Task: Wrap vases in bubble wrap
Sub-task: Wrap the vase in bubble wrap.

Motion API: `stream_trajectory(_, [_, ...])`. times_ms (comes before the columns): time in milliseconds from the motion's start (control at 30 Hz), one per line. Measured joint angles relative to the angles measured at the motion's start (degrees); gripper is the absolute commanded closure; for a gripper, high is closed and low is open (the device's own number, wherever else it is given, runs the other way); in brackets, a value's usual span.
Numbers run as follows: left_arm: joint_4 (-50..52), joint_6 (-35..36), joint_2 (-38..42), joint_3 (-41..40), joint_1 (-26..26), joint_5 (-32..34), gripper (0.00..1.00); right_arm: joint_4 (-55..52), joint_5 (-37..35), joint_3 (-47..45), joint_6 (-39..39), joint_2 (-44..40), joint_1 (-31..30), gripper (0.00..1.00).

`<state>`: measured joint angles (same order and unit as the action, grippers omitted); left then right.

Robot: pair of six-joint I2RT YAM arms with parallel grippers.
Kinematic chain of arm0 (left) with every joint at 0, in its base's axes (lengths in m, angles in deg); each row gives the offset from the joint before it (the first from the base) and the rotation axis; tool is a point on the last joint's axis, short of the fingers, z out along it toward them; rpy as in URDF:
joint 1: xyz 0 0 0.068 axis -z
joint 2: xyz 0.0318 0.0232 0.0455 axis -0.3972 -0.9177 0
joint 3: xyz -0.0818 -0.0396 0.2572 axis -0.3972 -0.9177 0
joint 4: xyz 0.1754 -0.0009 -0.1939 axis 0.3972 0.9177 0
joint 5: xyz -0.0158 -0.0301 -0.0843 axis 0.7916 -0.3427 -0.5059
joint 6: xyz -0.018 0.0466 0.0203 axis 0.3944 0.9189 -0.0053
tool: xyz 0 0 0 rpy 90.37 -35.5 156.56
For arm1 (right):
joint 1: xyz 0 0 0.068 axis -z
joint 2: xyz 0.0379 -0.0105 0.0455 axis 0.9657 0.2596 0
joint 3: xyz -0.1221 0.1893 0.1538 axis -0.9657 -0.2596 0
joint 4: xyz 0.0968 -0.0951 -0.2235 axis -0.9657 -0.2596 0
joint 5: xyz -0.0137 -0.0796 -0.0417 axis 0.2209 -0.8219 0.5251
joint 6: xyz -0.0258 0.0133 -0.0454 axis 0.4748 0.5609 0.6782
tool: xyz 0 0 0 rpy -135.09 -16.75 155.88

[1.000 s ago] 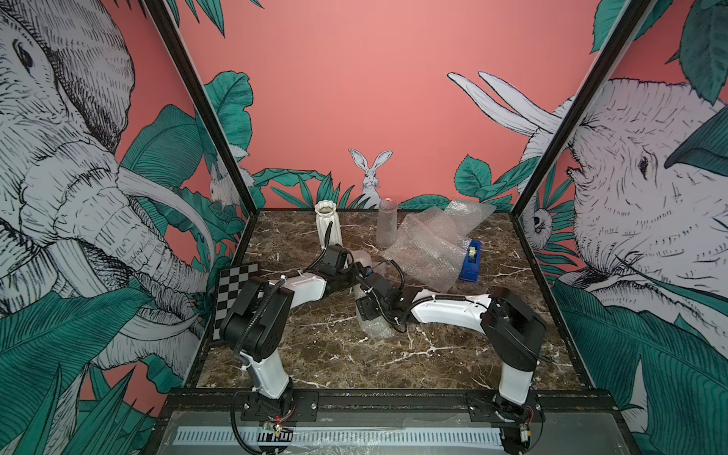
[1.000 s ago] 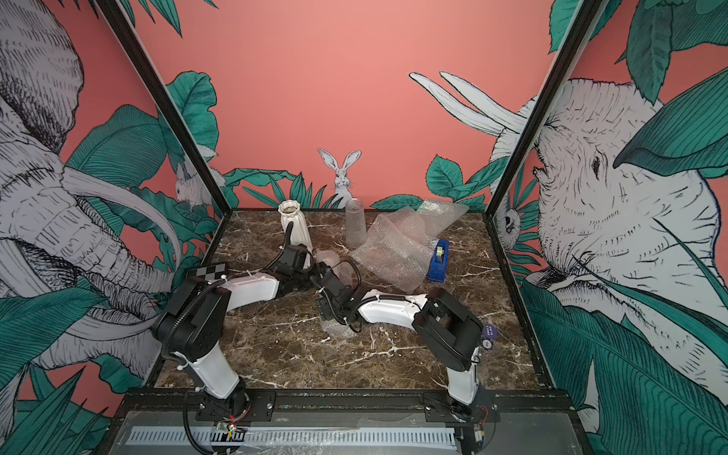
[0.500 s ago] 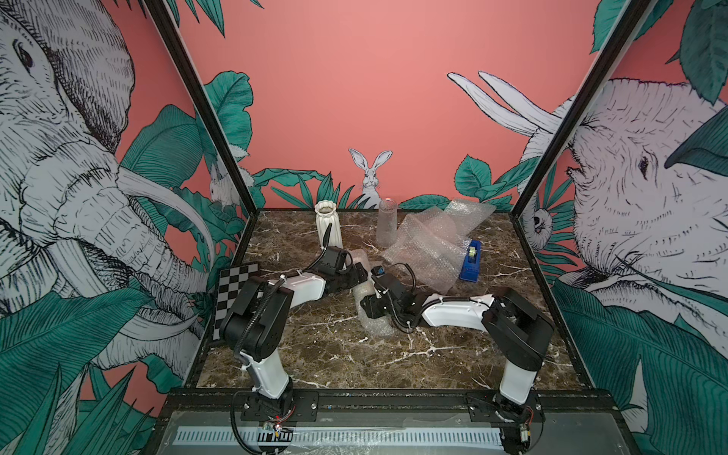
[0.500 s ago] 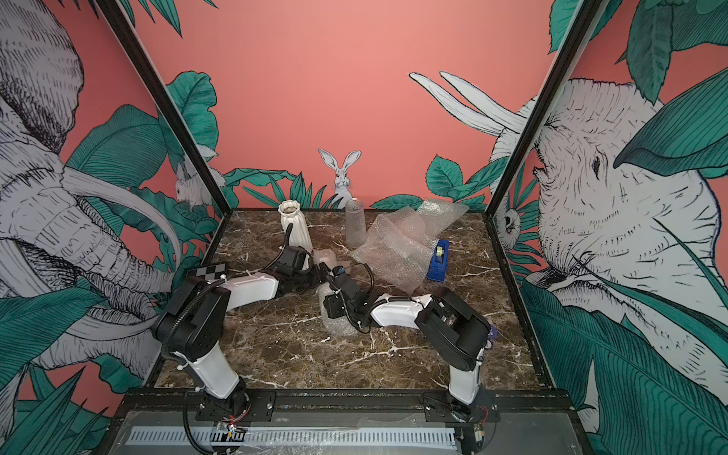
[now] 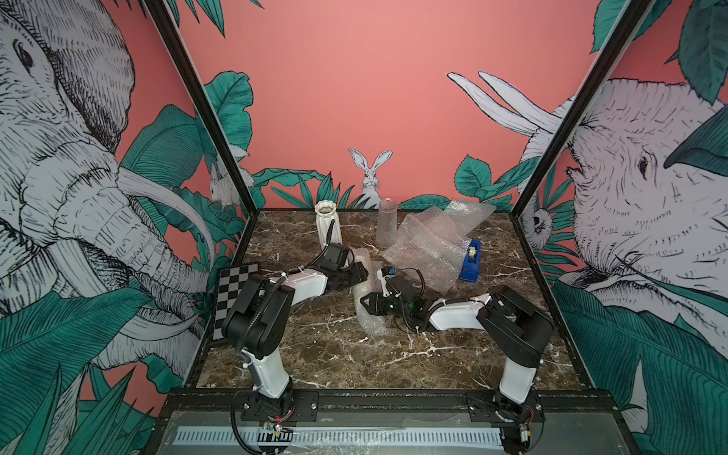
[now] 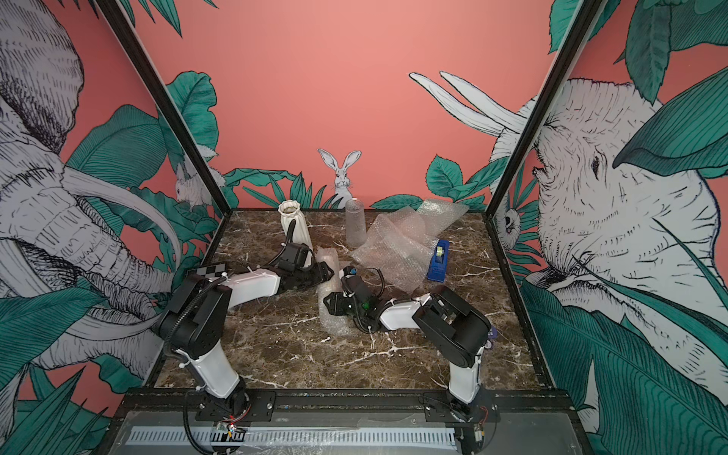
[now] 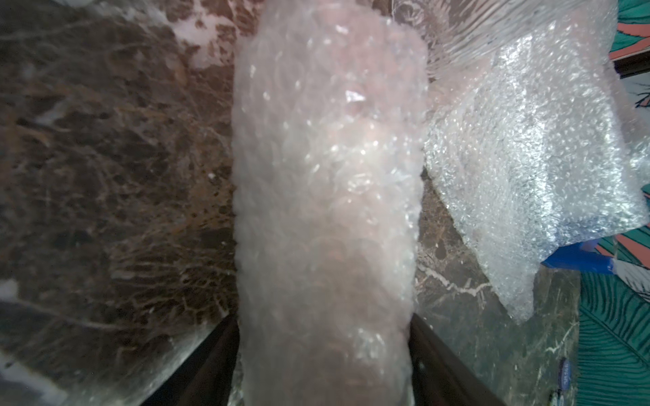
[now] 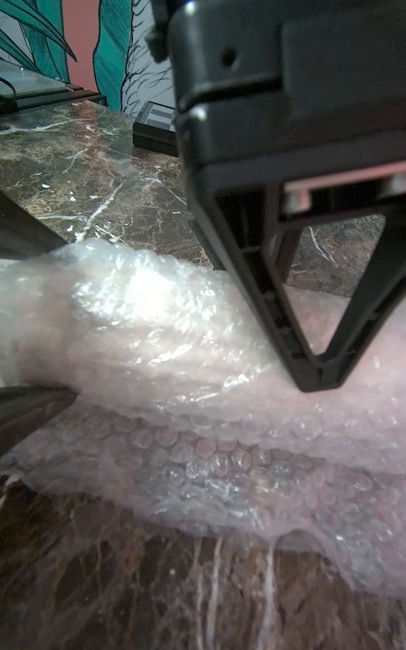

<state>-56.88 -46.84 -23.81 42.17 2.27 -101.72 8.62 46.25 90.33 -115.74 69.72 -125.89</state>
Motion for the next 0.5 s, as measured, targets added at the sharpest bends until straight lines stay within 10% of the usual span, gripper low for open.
stream_trajectory(200, [0.55, 1.16, -0.44, 0.7, 0.26, 0.59, 0.33, -3.93, 0.15, -0.09, 2.34, -1.97, 0.48, 0.3])
stream_trajectory(500, [0.52, 1.55, -0.44, 0.7, 0.26, 0.55, 0.34, -6.51, 2.01, -2.16, 5.07, -10.14, 8.2, 0.53])
